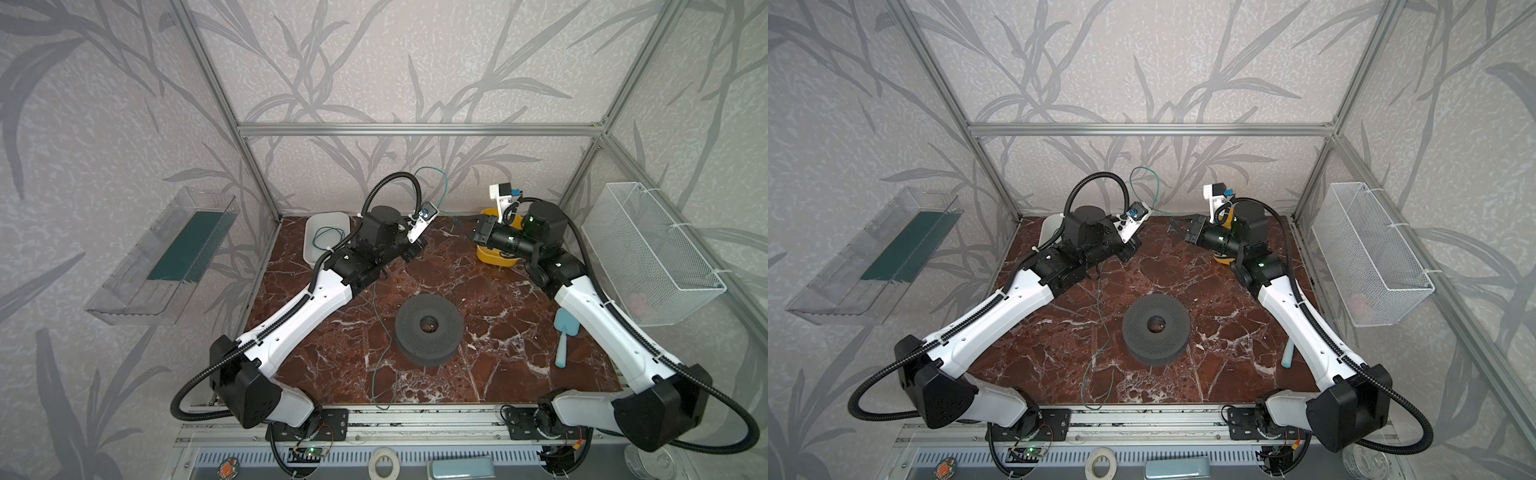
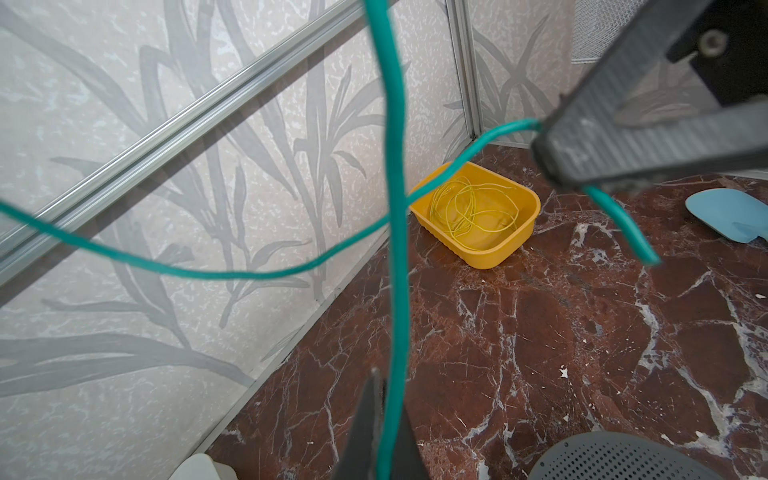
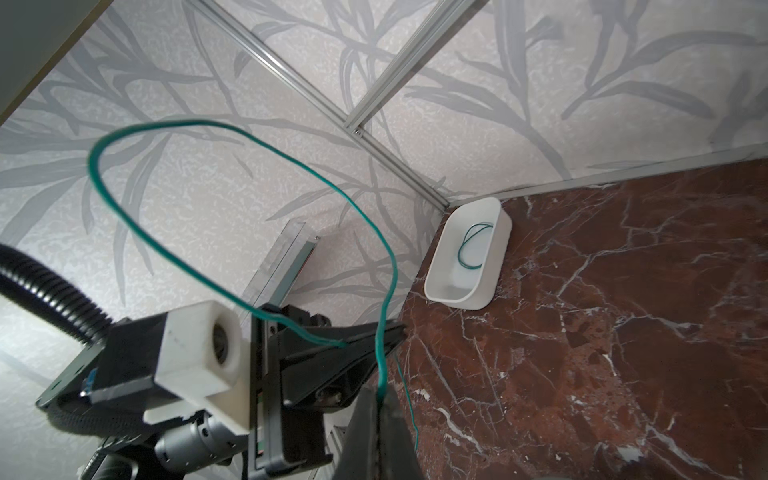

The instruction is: Wrap the cables

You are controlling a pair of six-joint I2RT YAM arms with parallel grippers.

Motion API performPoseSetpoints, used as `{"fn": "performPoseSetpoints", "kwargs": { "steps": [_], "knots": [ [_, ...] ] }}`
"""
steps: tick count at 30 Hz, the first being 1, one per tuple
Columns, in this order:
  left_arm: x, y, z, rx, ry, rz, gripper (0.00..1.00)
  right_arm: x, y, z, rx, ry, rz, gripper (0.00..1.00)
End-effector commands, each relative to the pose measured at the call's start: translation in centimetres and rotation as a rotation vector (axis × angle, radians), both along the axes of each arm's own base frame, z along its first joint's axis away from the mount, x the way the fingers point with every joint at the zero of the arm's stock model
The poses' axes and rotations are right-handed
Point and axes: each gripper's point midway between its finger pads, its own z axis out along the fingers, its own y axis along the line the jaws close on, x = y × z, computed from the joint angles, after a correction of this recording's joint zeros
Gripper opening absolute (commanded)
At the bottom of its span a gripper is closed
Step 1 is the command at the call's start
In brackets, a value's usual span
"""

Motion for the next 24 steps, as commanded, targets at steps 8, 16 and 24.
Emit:
{"fn": "performPoseSetpoints", "kwargs": {
  "steps": [8,16,24],
  "knots": [
    [-2.4,1.9,-1.9,0.133,0.039,-0.017,0.0,4.7,-8.3,-0.2,-0.117,-0.02,-0.298,0.0],
    [-0.4,6.3,-4.1,0.408,-0.041,0.166,0.0,6.2,-15.5,-1.4,-0.12,0.03,-0.494,0.0],
    [2.8,11.1,-4.5,0.676,-0.122,0.347,0.0,4.7,-19.4,-5.9,-0.417,0.053,-0.643,0.0]
  ]
}}
